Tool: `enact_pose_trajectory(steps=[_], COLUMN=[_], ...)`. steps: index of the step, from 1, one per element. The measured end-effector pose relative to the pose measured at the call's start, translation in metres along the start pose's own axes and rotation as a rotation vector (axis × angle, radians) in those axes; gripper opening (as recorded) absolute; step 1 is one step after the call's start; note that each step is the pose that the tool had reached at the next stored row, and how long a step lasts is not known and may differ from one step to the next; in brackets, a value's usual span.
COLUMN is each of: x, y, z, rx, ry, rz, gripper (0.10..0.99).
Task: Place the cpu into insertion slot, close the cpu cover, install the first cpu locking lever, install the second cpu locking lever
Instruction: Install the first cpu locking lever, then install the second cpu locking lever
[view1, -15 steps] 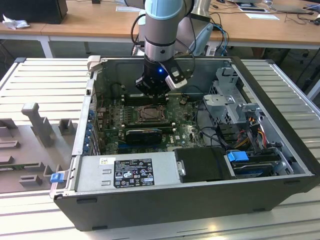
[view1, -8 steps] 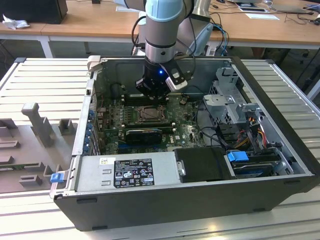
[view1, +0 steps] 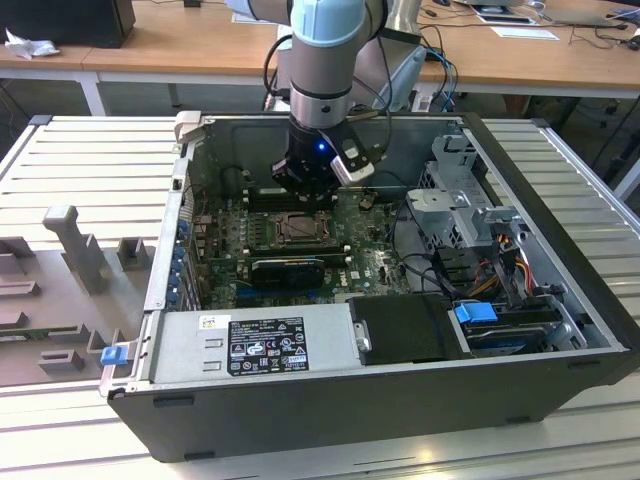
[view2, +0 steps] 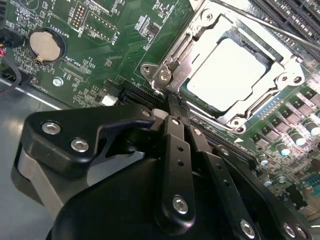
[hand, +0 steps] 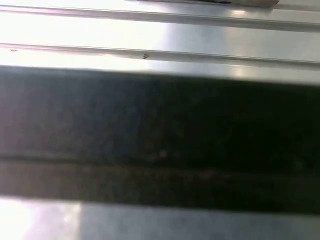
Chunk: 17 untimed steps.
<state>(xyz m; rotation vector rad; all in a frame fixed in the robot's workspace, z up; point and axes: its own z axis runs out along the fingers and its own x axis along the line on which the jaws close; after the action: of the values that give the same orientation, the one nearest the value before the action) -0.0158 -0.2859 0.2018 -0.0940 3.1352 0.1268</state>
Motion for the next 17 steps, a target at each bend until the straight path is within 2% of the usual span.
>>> enact_pose_trajectory(steps=[1,3,4,14,17], x=[-0.0001,-0.0001,-0.0001,0.0001,0.0004], y=[0.0002,0.0012,0.0014,-0.0054,-0.011], z=[-0.0014,-0.0154,-0.0182,-0.0187,-0.0198], rx=[0.0,0.001,0.001,0.002,0.002], ry=[-0.0001,0.0006,0.0007,0.0006,0.0007], rz=[0.0,0.0,0.0,0.0,0.0], gripper=[0.106,0.106,0.106,0.106,0.106])
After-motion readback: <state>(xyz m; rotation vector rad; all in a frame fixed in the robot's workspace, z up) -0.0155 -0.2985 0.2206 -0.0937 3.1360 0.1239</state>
